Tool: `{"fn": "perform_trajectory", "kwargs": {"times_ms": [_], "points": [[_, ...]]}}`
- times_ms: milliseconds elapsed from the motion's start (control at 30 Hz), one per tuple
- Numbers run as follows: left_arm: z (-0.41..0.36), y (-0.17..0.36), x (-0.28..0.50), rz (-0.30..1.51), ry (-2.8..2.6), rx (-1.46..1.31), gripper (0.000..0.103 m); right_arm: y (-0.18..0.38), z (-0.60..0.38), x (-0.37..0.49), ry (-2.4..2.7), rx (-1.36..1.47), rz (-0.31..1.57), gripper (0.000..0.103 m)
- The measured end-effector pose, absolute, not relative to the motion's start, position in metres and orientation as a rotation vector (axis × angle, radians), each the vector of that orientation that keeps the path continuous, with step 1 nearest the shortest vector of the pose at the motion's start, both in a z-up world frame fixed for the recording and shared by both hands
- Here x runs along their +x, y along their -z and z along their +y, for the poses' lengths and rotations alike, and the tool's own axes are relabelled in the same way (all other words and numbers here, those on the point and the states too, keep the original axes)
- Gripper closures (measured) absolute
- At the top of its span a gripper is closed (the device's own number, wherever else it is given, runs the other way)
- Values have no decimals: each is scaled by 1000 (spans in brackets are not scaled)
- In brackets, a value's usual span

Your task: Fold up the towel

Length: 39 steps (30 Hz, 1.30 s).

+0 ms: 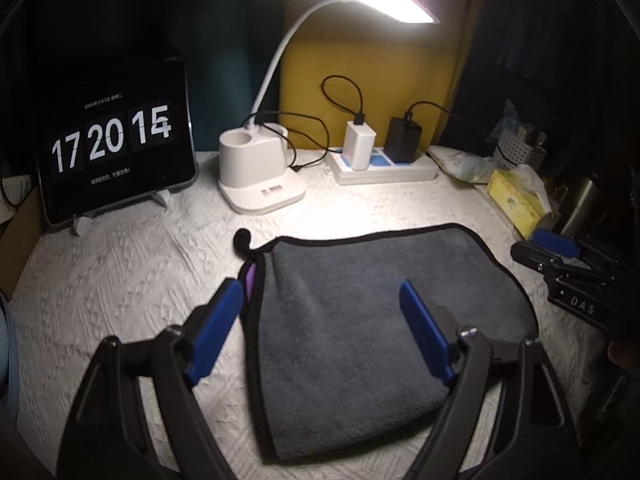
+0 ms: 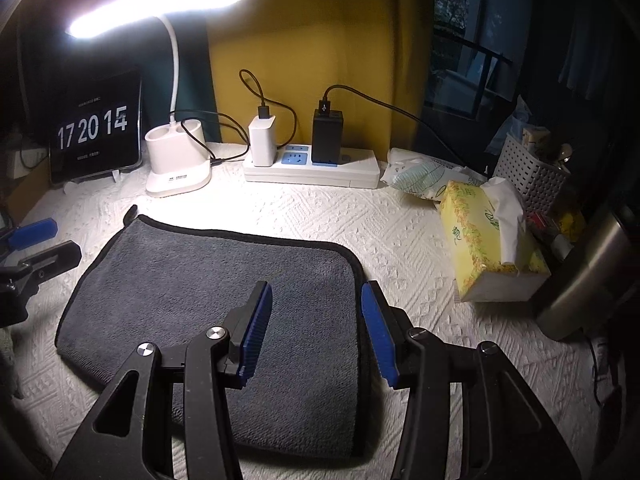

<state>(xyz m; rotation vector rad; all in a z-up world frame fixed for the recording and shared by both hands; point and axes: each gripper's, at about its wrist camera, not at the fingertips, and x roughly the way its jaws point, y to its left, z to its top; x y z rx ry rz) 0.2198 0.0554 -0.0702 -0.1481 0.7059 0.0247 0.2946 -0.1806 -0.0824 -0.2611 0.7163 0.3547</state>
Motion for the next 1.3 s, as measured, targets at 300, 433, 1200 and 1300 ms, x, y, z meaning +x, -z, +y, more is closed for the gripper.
{"fn": "perform_trajectory", "kwargs": {"times_ms": [300, 433, 1200, 1300], "points": [[47, 66, 194, 681, -32, -136, 21, 74, -184, 271, -354, -264, 701, 54], [44, 62, 182, 678, -24, -136, 21, 71, -185, 262, -354, -265, 697, 54], [25, 51, 118, 657, -4, -144, 21, 60, -199, 203, -346, -261, 666, 54], [23, 49, 110, 651, -2, -149, 21, 59, -200, 195, -344, -262, 662, 54]]}}
